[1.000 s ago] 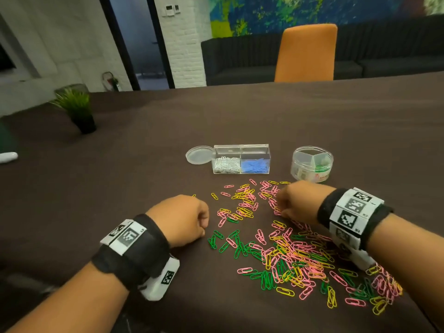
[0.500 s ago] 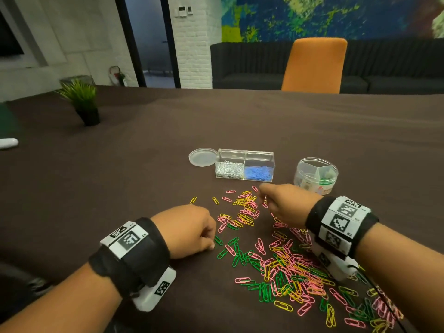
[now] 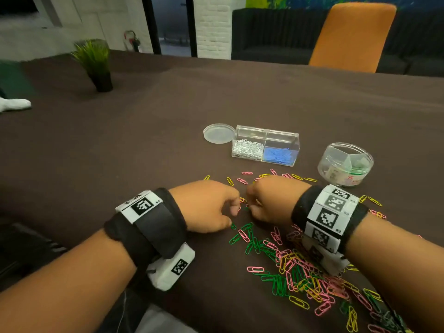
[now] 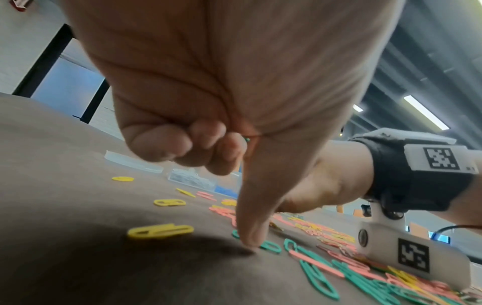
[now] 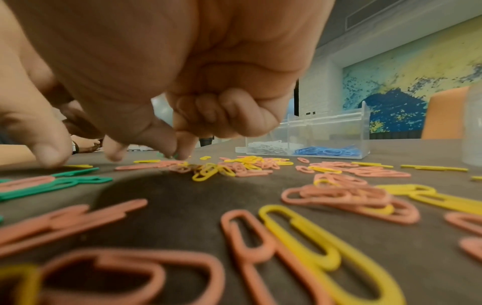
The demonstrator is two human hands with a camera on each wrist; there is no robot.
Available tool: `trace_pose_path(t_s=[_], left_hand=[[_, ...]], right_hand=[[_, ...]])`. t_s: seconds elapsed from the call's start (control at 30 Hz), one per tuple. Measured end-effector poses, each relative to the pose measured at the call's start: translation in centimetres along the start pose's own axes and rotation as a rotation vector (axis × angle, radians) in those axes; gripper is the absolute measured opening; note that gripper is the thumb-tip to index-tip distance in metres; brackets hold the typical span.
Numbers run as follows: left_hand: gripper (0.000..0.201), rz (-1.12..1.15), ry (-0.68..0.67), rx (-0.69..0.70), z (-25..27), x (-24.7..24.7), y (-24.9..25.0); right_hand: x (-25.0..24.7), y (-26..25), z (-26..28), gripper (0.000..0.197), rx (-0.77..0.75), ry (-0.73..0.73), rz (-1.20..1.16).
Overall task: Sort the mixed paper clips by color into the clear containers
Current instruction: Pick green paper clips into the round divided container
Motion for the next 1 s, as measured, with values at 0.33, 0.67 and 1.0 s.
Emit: trace_pose_path(t_s=[0.33, 0.67, 1.0], left_hand=[[0.005, -0.066, -0.023, 0.011, -0.1, 0.6, 0.0], [0.038, 0.895, 0.161, -0.245, 0.7, -1.0, -1.7], [0.038, -0.138, -0.038, -0.086, 1.5, 0.6, 2.0]], right_hand=[[-1.9, 1.8, 1.3, 0.017, 0.126, 0.128, -0.282], [-0.8, 1.8, 2.1, 0.03, 0.124, -0.151, -0.739], [1.0, -1.7, 3.5, 0.045, -0.038, -0.187, -0.059]])
Point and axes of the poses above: each hand's wrist, its own z-axis away from the middle knuckle, its own x-axis out of the palm, y = z × x, the point moved 5 cm from there along -z, towards the middle knuckle, and after that the axes turned 12 degrees about -z, right-handed, at the moved point
